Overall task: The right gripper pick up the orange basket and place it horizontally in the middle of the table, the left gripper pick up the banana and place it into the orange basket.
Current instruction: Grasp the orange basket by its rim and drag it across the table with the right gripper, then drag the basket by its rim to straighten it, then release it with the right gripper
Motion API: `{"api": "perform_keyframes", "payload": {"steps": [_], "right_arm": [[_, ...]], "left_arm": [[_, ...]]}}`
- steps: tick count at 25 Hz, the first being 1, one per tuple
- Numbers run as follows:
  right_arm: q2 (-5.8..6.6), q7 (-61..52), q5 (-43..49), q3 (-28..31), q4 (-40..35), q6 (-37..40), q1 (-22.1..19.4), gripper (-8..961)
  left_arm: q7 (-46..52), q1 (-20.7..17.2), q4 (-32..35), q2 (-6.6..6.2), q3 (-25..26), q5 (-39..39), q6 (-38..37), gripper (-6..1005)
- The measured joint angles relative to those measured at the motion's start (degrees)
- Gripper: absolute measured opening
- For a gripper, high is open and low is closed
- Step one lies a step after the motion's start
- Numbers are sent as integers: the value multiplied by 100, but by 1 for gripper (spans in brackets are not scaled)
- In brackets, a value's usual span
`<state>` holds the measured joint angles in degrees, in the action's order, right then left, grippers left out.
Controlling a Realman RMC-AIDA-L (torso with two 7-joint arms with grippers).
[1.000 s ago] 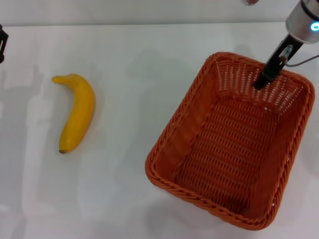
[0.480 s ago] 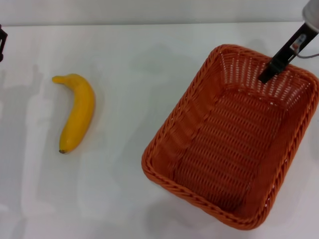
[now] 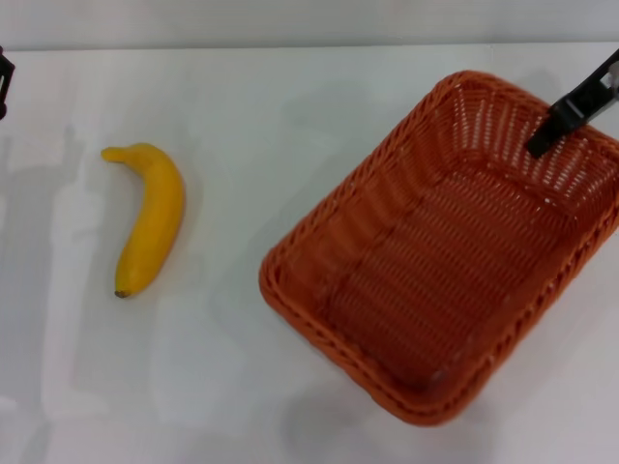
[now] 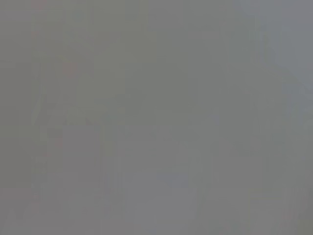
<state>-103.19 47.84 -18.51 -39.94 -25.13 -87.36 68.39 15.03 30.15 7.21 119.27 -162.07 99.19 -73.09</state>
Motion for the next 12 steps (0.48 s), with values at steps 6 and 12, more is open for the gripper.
{"api": "perform_keyframes", "payload": {"steps": [6, 12], "right_arm": [[211, -306, -217, 431, -5, -234, -254, 129], [333, -706, -814, 705, -86, -323, -602, 129]], "left_arm": [[0, -1, -2, -2, 0, 2, -4, 887], [0, -18, -36, -1, 0, 3, -4, 887]]}}
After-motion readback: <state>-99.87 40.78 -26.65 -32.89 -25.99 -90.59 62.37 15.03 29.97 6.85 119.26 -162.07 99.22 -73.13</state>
